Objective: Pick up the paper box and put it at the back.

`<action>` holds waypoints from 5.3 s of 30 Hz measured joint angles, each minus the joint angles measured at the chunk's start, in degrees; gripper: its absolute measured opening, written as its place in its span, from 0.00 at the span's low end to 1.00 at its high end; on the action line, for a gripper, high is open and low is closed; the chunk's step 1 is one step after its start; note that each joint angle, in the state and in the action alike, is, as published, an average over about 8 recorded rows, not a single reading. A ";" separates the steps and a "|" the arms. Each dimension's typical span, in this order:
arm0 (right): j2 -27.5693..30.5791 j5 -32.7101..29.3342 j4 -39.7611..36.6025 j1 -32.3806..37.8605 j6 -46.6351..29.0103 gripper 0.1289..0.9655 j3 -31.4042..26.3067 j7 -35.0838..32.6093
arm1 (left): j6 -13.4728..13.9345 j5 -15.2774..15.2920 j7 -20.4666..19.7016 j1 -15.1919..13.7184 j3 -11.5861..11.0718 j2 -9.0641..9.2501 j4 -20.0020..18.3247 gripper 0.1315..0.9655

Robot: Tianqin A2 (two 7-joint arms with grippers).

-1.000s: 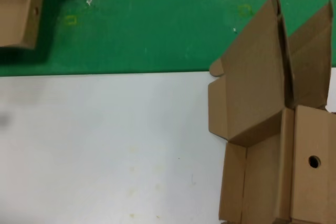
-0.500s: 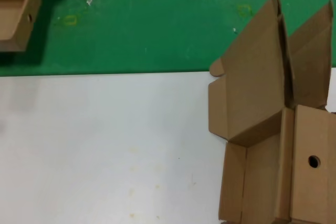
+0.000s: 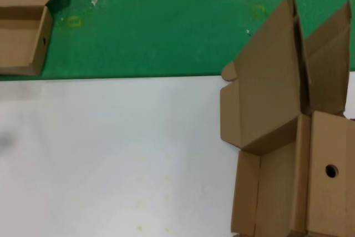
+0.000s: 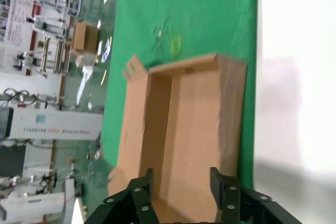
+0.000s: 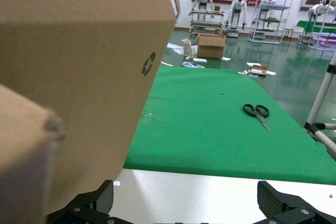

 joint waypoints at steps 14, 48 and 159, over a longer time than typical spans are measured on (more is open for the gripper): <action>0.00 0.00 0.00 0.00 0.00 1.00 0.00 0.00 | -4.02 0.47 -20.71 19.20 3.30 3.14 -34.70 0.53; 0.00 0.01 0.00 0.00 0.00 1.00 0.00 -0.03 | -15.10 1.24 -39.63 26.53 5.15 9.96 -45.82 1.00; 0.00 0.02 0.00 0.00 0.00 1.00 0.00 -0.02 | -40.82 3.39 -74.55 39.13 6.92 26.34 -54.41 1.00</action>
